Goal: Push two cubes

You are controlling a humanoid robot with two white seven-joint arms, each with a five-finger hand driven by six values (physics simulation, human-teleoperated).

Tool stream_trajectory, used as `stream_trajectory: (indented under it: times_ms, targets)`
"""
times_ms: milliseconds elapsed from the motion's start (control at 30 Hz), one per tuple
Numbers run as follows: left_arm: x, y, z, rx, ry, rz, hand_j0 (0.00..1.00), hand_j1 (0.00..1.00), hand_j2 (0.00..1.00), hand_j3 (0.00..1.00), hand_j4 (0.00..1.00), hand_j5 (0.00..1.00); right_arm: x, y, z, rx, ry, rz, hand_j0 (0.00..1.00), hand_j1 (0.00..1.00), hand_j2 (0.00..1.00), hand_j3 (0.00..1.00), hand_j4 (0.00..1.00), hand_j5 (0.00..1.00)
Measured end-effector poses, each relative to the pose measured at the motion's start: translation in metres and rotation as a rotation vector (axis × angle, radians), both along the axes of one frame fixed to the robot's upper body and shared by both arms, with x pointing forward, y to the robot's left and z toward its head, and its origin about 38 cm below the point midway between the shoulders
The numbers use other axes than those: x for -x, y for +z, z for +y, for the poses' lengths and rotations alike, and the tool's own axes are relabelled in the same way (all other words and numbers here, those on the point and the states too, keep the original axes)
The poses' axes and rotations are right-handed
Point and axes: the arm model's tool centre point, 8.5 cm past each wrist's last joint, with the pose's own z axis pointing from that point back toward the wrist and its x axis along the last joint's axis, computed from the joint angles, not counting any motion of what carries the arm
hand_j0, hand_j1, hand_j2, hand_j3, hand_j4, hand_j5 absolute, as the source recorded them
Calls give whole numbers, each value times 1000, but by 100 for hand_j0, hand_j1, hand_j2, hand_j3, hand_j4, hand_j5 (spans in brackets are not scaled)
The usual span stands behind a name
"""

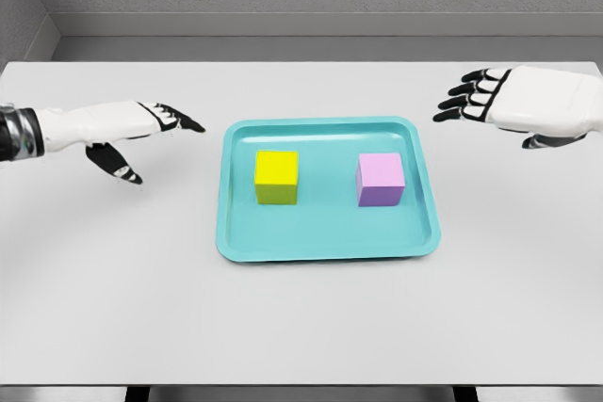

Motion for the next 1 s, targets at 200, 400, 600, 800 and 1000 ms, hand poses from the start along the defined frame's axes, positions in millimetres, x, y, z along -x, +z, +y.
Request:
stream_trajectory:
  times_ms: [200,400,600,800,1000]
  targets:
    - [-12,6,-10,-32,-14,-18,72,72,72,72,72,72,-2,3,0,-6,-1,-4,100,100,100,100,100,100]
    - [-17,-2,-39,-56,-63,-35,43,43,43,43,43,43,3,-37,6,39,20,109,0,0,0,0,0,0]
    - [-17,-10,-63,-39,-105,-30,30,30,30,30,30,30,6,-62,10,109,33,147,0,0,0,0,0,0]
    - [-6,-17,-91,-54,-188,-31,30,30,30,30,30,30,-10,-88,22,164,33,159,0,0,0,0,0,0]
    - [-3,-23,-103,-72,-213,-36,30,30,30,30,30,30,-19,-117,33,180,33,203,0,0,0,0,0,0]
